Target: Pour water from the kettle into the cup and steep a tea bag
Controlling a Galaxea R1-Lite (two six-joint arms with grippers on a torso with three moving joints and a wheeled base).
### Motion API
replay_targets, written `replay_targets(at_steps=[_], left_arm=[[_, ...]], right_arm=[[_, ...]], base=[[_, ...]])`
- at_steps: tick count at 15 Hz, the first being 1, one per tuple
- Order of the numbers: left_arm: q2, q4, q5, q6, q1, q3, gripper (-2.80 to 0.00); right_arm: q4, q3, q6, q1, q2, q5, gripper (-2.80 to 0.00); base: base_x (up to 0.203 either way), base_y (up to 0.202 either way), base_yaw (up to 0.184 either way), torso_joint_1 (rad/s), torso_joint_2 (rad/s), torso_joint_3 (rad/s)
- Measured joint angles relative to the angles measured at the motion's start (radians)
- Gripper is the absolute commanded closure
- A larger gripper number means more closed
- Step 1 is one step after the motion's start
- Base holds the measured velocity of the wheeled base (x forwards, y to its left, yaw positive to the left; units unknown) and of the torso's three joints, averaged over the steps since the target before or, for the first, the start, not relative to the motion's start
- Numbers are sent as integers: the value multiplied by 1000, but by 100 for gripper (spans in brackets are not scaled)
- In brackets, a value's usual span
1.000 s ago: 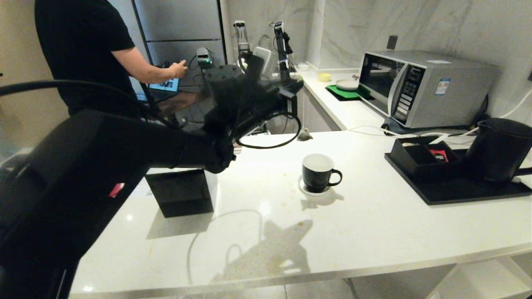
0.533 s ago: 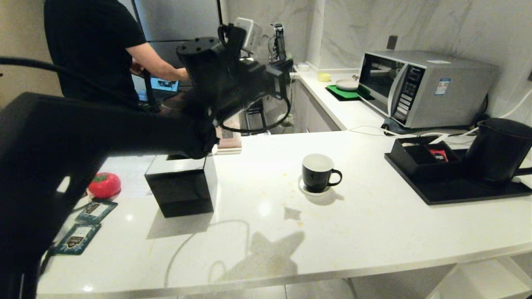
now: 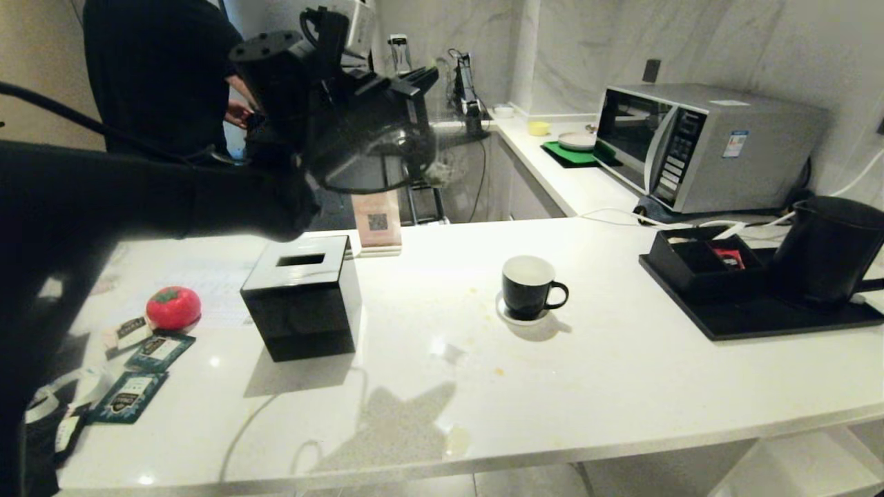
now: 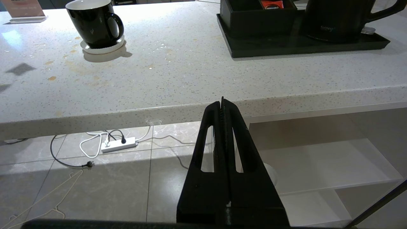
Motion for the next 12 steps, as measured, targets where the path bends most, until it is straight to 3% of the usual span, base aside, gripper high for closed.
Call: replay_targets(at_steps=[7,12], left_arm=[[-26,1,-21,-20,131,5,0],[-49,1,-128,-25,209,66,0]], right_arm=[[0,0,0,0,0,0,0],[0,0,0,0,0,0,0]], base=[[0,0,0,0,0,0],[0,0,0,0,0,0]])
